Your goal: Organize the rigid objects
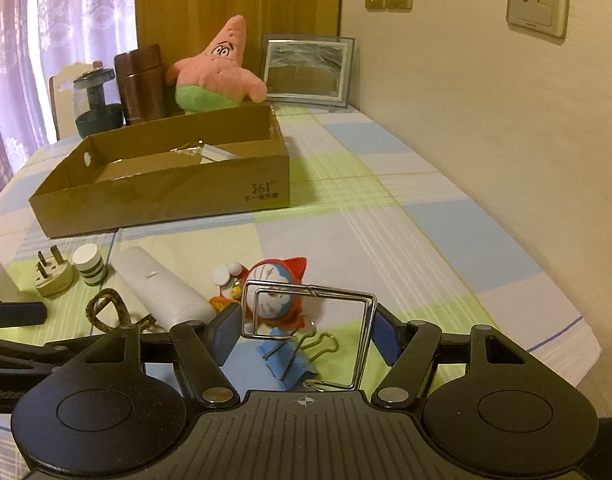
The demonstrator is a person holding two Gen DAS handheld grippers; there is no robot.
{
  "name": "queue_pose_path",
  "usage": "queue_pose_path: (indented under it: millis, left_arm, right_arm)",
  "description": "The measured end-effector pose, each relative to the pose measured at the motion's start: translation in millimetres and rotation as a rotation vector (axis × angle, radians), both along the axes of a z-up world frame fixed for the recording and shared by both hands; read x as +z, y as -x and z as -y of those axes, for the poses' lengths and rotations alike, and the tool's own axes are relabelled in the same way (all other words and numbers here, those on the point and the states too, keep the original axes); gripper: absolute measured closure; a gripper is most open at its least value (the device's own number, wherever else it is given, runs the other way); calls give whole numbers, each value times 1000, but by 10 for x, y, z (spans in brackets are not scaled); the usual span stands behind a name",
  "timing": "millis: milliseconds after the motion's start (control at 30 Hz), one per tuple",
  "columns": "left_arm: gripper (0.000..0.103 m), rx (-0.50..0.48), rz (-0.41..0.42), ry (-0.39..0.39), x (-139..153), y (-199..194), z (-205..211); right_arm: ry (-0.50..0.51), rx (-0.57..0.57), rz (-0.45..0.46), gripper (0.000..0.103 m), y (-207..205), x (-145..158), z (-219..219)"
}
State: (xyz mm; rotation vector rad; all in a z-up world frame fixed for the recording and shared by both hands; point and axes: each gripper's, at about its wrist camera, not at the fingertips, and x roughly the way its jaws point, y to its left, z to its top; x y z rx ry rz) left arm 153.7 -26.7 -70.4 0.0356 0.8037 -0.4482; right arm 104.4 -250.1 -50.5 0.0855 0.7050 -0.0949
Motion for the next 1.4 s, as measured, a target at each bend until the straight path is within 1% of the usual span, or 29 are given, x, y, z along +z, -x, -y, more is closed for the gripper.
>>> queue_pose_path:
  millis: [133, 267, 300, 367, 433, 567, 667, 733, 767, 833, 933, 1100, 1233, 1400]
  left_arm:
    - [18, -1, -20, 1, -43, -95, 58]
    - [28, -34, -10, -46, -71, -144, 152]
    - [33, -44, -7, -57, -77, -152, 179]
    - [40, -62, -6, -78, -93, -164, 229]
    - [41, -70, -10, -85, -108, -178, 264]
    - [54, -78, -19, -91, -130, -196, 303]
    - [60, -73, -25, -89, -140, -197, 300]
    - [69, -75, -32, -76, -142, -191, 286]
    - [78, -75, -35, -77, -145, -185, 287]
    - [79, -67, -29, -83, -145, -157, 278]
    - [80, -56, -46, -56, -139, -132, 234]
    - [80, -41, -54, -59, -114, -64, 169]
    - [80, -25, -57, -77, -86, -14, 110]
    - [81, 25, -50, -120, -34, 39, 17]
  right_arm:
    - [-3, -2, 0, 38, -7, -1, 45]
    - [-10, -7, -2, 38, -25, -14, 82]
    - [-11, -8, -2, 38, -29, -16, 89]
    - [-13, -11, -3, 38, -31, -20, 101]
    - [-15, -13, -4, 38, -32, -28, 108]
    - [-17, -14, -4, 38, -35, -31, 118]
    - [-20, -15, -4, 38, -41, -33, 128]
    - [-21, -16, -2, 38, -45, -32, 135]
    - [-22, -15, -3, 38, -45, -32, 136]
    - [-24, -14, -2, 38, -48, -28, 141]
    - [-25, -13, -1, 38, -44, -17, 142]
    - [-30, -6, 4, 38, -35, 11, 122]
    - [-34, 6, 12, 38, -27, 40, 87]
    - [-38, 19, 24, 38, -9, 92, 39]
